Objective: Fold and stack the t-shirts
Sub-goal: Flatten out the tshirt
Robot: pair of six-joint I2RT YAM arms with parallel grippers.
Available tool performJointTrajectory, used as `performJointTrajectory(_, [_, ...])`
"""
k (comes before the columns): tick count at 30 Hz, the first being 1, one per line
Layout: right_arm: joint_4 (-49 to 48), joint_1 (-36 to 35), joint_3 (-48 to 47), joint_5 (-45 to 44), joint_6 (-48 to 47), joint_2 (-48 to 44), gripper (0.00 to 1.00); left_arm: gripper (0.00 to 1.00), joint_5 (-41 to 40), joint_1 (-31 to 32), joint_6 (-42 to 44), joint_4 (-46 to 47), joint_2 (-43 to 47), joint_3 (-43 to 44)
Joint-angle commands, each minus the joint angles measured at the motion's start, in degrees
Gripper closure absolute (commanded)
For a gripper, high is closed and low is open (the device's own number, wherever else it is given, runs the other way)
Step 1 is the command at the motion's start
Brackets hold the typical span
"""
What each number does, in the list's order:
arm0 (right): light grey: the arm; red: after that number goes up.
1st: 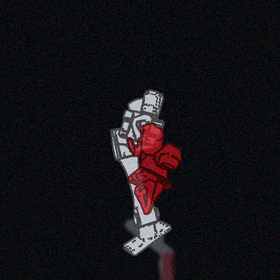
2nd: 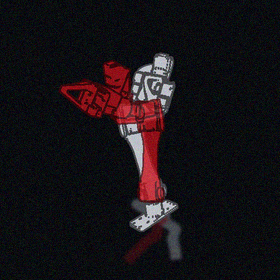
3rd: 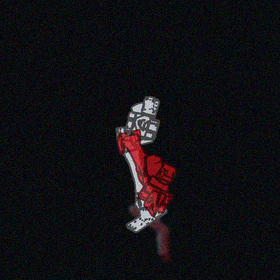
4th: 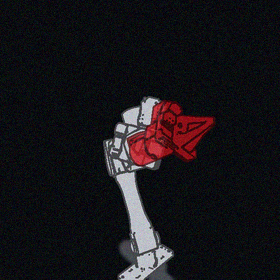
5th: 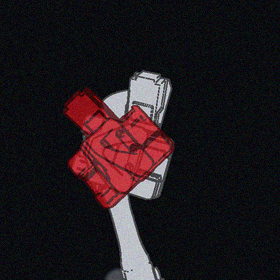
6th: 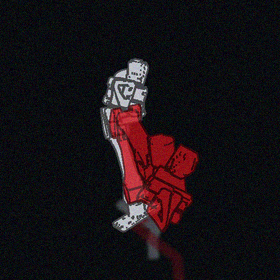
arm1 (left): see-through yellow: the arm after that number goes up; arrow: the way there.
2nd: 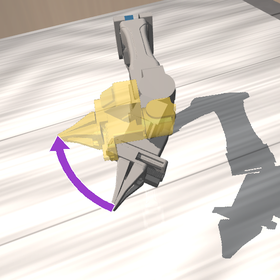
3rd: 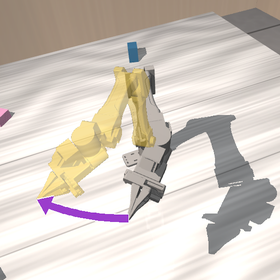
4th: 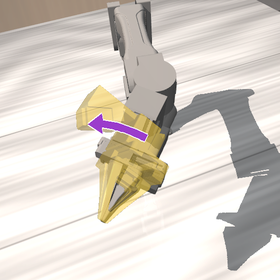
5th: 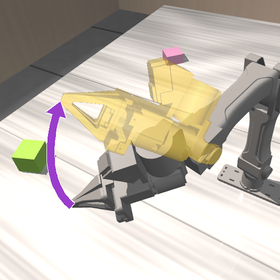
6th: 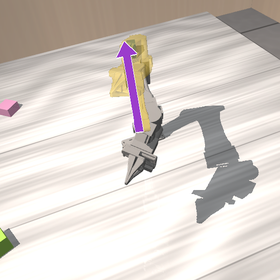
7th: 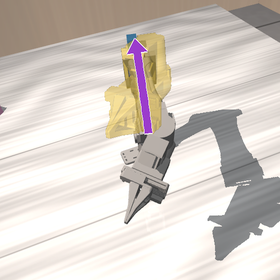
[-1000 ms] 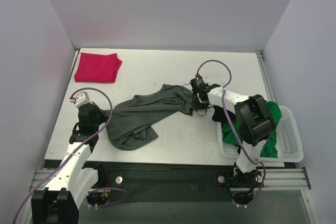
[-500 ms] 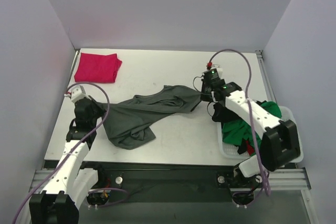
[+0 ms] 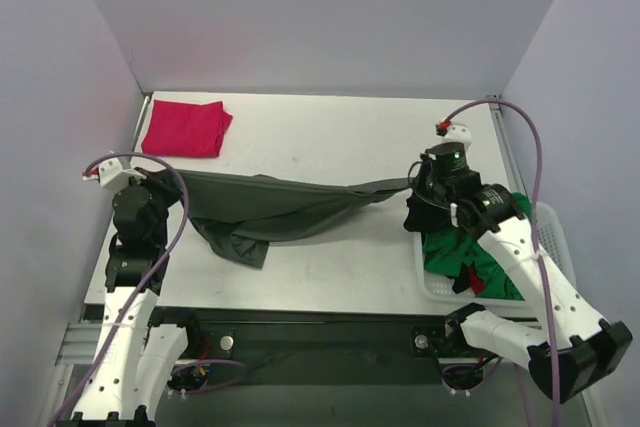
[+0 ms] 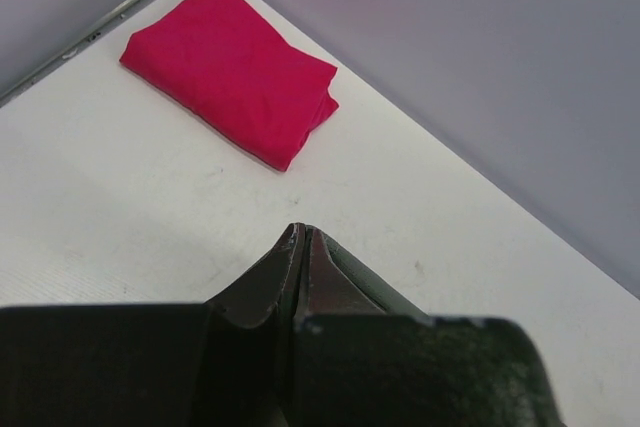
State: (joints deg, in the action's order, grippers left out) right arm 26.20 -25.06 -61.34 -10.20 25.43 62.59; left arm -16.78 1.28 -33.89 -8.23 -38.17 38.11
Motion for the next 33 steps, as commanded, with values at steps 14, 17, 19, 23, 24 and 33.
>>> performJointTrajectory(14, [8.0,-0.5,-18.5,2.5,-4.1,-17.4,1.0,1.0,8.9,-0.4,7.1,-7.9,5.6,24.0])
performJointTrajectory(17, [8.4,-0.4,-22.3,2.9,-5.4,-15.7,1.0,1.0,9.8,-0.4,8.1,-8.2,4.4,27.1])
performJointTrajectory(19, [8.3,-0.4,-24.5,2.7,-6.1,-13.6,1.0,1.0,11.1,-0.5,8.1,-7.8,2.5,28.2])
performJointTrajectory(23, [7.9,-0.4,-28.0,0.0,-7.3,-6.1,1.0,1.0,13.3,-0.7,6.9,-4.3,-3.9,26.2])
performJointTrajectory(24, [7.7,-0.3,-28.7,-0.5,-7.6,-4.7,1.0,1.0,14.0,-0.8,6.6,-4.2,-7.3,26.1])
performJointTrajectory(33, [6.6,0.1,-39.1,-3.3,-11.0,7.6,1.0,1.0,15.9,-0.9,4.9,-1.7,-14.4,29.7])
